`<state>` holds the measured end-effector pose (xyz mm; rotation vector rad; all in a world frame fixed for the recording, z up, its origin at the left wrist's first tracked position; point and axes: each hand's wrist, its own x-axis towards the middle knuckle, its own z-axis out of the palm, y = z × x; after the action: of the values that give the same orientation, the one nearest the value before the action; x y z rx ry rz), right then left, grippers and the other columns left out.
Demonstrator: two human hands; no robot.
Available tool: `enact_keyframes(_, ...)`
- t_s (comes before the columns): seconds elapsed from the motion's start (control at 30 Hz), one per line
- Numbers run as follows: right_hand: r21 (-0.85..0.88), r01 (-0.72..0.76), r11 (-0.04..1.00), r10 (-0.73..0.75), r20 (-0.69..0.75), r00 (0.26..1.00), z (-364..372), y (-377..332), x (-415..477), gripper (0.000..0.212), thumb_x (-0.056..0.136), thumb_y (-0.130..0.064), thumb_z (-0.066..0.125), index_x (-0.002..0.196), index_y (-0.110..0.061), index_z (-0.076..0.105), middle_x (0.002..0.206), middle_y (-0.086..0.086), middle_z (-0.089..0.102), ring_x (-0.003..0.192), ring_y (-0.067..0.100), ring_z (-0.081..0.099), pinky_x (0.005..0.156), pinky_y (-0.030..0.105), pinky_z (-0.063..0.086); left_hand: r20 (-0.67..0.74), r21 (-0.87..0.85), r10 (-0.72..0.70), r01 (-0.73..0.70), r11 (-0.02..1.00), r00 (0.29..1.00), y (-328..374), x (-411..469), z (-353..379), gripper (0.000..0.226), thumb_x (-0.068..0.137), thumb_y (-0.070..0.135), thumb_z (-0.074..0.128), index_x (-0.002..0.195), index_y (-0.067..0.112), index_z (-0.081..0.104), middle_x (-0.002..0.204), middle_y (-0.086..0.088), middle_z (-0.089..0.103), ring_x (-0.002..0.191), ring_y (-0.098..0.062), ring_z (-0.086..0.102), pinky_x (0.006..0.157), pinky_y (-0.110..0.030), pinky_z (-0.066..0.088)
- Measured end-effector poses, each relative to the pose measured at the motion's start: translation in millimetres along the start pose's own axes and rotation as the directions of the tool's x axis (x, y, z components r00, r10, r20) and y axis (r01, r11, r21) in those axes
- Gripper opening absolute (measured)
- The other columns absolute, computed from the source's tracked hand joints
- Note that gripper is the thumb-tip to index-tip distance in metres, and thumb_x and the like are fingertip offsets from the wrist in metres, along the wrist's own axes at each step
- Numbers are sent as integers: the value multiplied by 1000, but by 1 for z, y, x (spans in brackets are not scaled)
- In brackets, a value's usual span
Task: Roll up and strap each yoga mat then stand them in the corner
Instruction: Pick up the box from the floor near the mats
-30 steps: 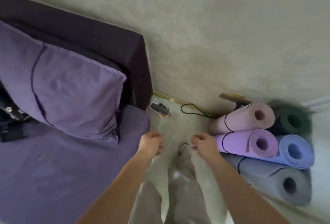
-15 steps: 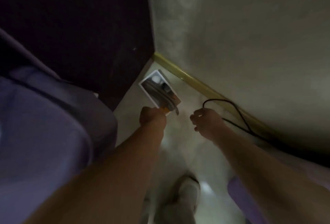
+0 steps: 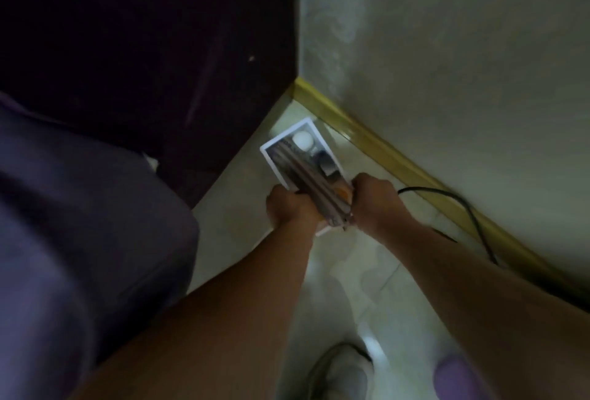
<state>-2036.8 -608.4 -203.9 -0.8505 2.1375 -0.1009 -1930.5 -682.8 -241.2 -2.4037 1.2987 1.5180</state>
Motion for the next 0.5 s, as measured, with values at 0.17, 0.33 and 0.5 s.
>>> enact_keyframes(0.17, -26, -39, 999, 37, -52, 998, -67, -9, -124, 12, 93, -11, 53, 91, -15, 43, 98, 18, 68, 95, 37, 65, 67, 30, 37, 196, -42, 101, -94, 995, 975, 21, -115, -66, 31, 79, 20, 64, 101, -1, 68, 110, -24, 68, 104, -41, 66, 88, -53, 56)
enact_keyframes(0.33, -74, -32, 997, 20, -159, 987, -175, -66, -271, 8, 98, -19, 50, 93, -14, 46, 95, 21, 69, 93, 42, 65, 70, 42, 46, 431, -125, 124, -77, 989, 894, 90, -269, -192, 14, 72, 21, 61, 82, 15, 68, 88, -12, 74, 83, -34, 72, 73, -55, 61)
enact_keyframes(0.5, -96, -70, 993, 41, -280, 959, -265, -154, -418, 14, 101, -19, 44, 108, -8, 50, 96, 23, 70, 93, 41, 66, 68, 41, 40, 464, -194, 249, -177, 965, 850, 139, -399, -330, 15, 89, 9, 62, 77, 14, 69, 91, -18, 74, 84, -36, 73, 70, -55, 61)
